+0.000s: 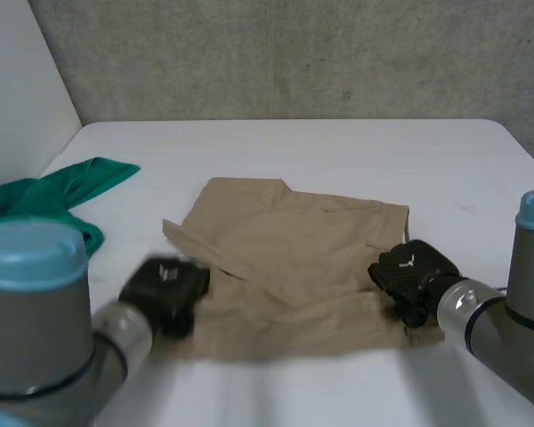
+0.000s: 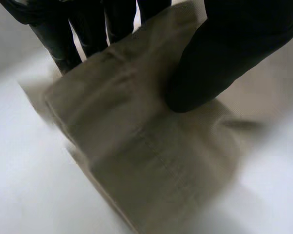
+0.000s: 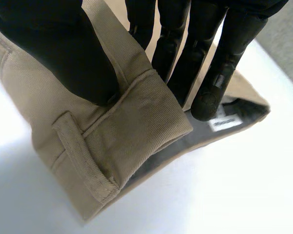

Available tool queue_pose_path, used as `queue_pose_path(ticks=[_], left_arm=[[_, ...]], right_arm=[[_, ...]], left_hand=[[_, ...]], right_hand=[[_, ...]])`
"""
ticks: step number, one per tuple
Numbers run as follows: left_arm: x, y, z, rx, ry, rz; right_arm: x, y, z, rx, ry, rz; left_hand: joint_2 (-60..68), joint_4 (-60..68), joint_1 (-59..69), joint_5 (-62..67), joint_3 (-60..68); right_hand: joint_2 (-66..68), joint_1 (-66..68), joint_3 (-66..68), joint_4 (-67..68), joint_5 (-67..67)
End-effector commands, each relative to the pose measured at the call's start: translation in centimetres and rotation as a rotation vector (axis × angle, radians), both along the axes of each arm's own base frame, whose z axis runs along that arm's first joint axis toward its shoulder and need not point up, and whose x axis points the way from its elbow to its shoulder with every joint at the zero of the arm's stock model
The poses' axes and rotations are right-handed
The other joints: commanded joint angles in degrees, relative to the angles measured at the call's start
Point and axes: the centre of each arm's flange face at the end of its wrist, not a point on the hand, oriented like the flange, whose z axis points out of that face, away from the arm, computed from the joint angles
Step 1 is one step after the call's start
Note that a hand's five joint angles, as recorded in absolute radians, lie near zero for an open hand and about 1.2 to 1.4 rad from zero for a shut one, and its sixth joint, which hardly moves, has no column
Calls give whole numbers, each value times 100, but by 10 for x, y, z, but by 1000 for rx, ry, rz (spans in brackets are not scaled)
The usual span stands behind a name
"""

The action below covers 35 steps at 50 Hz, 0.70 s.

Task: Fold the laundry.

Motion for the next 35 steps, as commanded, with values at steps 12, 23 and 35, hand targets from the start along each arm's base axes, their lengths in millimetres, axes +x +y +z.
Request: queue_pose_path(ticks=[12,23,35], left_arm=[[-93,-162,-14,-674,-75,-54],[-119,-192,-65,-740,-27,-186],[-106,-186,-11,-826,95,-64]], right_arm=[[36,-118,36,-478,-171,-133],[58,-190,-15,-580,-134,-172],[52,-184,19,-540,-104,-202]], left_hand=[[1164,1160,1545,1237,1197],[1164,1160,1545,1237,1197],[-5836,-5840,-5455,-5763,-5803]], right_hand=[[1261,2346,1243,1167,1256],[1261,2346,1243,1167,1256],[-5739,-4654,-5757,-5833,-5744]])
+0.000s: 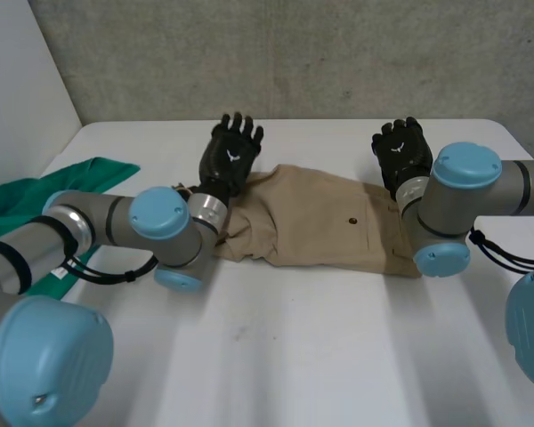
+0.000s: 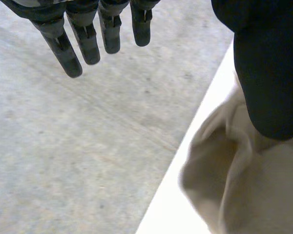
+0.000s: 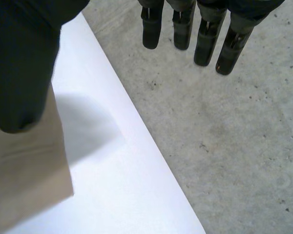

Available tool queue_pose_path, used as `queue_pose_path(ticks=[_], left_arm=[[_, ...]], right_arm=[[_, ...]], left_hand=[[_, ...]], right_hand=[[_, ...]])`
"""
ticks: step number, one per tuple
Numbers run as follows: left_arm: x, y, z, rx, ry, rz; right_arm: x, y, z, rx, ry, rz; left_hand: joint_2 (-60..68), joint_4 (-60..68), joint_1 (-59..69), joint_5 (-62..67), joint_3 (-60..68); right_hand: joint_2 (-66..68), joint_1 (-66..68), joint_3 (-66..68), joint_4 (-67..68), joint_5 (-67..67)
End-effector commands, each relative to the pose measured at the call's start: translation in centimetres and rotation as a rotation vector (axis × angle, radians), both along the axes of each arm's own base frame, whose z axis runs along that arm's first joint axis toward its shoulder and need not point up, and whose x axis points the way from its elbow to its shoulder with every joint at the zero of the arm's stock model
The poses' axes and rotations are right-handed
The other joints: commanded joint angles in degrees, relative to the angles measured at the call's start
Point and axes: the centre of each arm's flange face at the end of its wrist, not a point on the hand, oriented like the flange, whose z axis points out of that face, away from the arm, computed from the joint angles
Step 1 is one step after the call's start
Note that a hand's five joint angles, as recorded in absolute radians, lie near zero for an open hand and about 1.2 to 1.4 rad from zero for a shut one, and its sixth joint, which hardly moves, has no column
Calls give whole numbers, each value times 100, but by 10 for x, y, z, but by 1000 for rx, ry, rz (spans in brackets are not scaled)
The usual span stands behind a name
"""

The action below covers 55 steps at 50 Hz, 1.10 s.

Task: Fold the laundry.

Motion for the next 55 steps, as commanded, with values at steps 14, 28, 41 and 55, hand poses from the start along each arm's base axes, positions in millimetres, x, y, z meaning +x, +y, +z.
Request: queue_pose_path(ticks=[14,28,41,55], left_arm=[[74,56,126,77,227,88],[107,110,75,613,312,72],[107,115,67,596,319,65],[112,126,87,564,341,57]], right_arm=[[-36,103,86,365,-152,59],[-61,103,-4,623,-299,44],[-72,76,-28,558,-313,-13],[-156,63,53,346,-13,-142]], left_hand=[[-209,-203,-73,-270,-237],[-120,-114,15,-181,-148],[-120,-114,15,-181,-148],[-153,-148,-18,-215,-182]], right_hand=[[-354,-187,-363,-417,-462],[830,997,821,767,721],[6646,6813,6637,6583,6538],[6646,6813,6637,6583,6538]])
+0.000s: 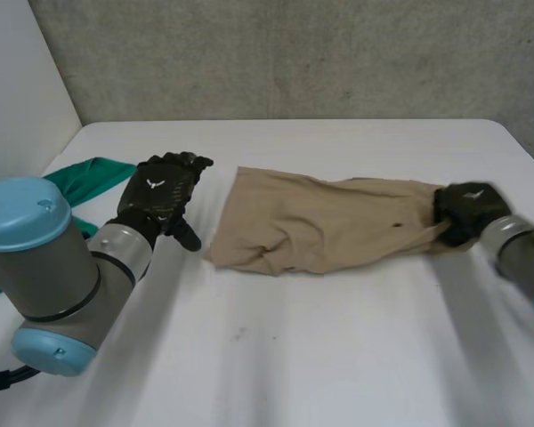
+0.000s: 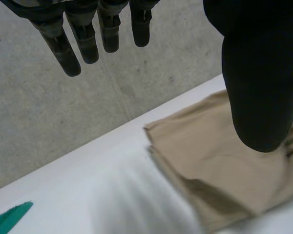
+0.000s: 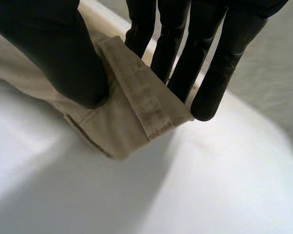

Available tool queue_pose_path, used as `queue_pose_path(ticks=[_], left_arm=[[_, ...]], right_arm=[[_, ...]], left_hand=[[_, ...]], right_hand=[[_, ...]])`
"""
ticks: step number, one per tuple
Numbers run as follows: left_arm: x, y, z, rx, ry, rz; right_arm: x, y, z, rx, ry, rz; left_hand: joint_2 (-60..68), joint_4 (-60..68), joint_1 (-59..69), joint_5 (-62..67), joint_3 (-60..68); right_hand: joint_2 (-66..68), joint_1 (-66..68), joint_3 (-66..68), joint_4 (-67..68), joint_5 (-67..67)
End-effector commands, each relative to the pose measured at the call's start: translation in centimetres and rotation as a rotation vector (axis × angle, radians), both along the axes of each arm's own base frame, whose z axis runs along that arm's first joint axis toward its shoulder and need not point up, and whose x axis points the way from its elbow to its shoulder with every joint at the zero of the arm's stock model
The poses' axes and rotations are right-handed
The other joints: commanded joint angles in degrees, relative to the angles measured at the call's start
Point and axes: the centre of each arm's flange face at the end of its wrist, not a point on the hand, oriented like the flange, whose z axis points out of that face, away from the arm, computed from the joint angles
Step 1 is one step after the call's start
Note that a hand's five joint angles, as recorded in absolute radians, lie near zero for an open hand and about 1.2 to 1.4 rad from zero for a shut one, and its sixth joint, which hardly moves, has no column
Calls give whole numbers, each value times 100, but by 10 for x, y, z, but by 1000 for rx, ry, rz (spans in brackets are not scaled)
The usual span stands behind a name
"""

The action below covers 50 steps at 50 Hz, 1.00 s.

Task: Fold the laundry.

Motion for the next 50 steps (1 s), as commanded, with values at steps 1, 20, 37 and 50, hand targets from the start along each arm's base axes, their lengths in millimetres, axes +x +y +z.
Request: queue_pose_path(ticks=[1,20,37,50], left_arm=[[4,8,14,-24,16,1],[-14,-10,42,-128,68,-18],[-83,-40,47,-210,124,-136],[-144,-24,10,-125,108,-350]], right_arm=[[-44,-6,39,-90,318,13],[160,88,29,-391,374,813],[132,77,65,-36,-182,541],[54,30,78,9,-316,225]], left_hand=[[-123,-127,-35,-228,-155],[-90,-94,-2,-195,-122],[413,410,502,308,382],[751,747,839,646,720]], right_hand=[[1353,2958,1390,1190,1607],[1353,2958,1390,1190,1607],[-5647,-4042,-5610,-5810,-5393],[-5647,-4042,-5610,-5810,-5393]])
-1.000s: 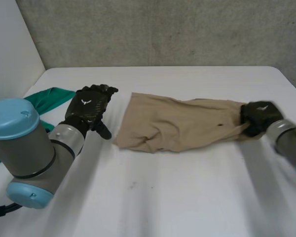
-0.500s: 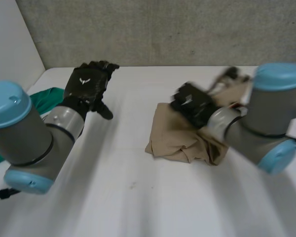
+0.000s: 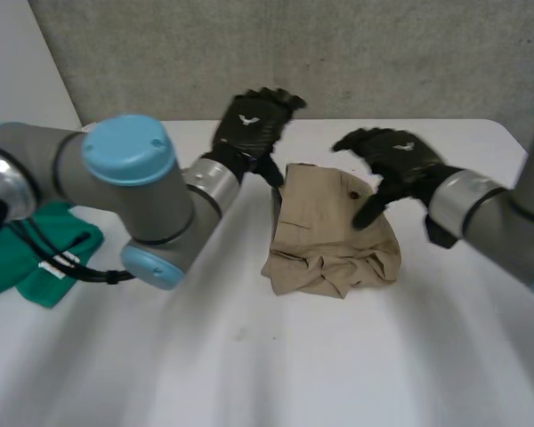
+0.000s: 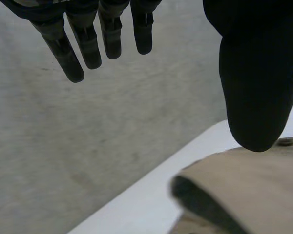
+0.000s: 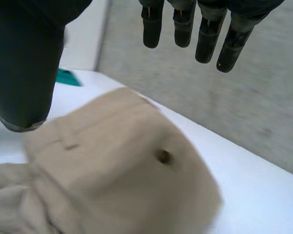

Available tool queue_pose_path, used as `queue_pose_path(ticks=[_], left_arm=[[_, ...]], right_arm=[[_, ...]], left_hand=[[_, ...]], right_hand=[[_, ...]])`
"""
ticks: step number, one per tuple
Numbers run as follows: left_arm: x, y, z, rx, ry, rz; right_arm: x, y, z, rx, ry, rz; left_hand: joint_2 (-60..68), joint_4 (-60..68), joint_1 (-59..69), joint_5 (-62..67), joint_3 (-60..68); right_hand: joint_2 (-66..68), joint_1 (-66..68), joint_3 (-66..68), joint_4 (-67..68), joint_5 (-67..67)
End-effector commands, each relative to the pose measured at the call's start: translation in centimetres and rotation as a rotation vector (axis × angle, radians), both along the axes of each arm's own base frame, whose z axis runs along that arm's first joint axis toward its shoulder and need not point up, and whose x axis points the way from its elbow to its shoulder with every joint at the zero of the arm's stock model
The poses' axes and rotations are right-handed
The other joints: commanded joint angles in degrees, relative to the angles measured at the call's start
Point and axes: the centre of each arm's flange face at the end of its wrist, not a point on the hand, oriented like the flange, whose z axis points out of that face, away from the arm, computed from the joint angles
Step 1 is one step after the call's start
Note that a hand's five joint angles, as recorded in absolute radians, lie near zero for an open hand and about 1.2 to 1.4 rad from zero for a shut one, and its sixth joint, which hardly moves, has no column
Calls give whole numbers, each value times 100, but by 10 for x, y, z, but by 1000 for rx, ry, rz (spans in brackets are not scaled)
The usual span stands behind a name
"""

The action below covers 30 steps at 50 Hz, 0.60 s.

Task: Fold the laundry.

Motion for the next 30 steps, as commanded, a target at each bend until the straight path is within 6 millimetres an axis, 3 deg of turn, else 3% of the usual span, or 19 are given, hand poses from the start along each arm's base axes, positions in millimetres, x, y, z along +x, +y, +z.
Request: queue_pose_path(ticks=[1,13,23,30], left_arm=[[-30,8,-28,36,-23,-83],[-42,-3,-59,116,-82,-83],[-40,-6,-66,196,-142,-38],[-32,-4,-91,279,-216,-5]], right_arm=[[-31,-23,-3,3,18,-118],[-23,-49,-31,69,52,-110],[-18,-61,-56,184,80,-100],[-16,-66,-72,215,91,-89]], left_hand=[[417,388,406,377,423],[687,658,676,647,693],[586,556,575,546,592],[603,573,592,563,609]], right_hand=[[-252,-158,-229,-321,-385],[-252,-158,-229,-321,-385],[-252,-158,-229,-321,-385],[-252,-158,-229,-321,-385]])
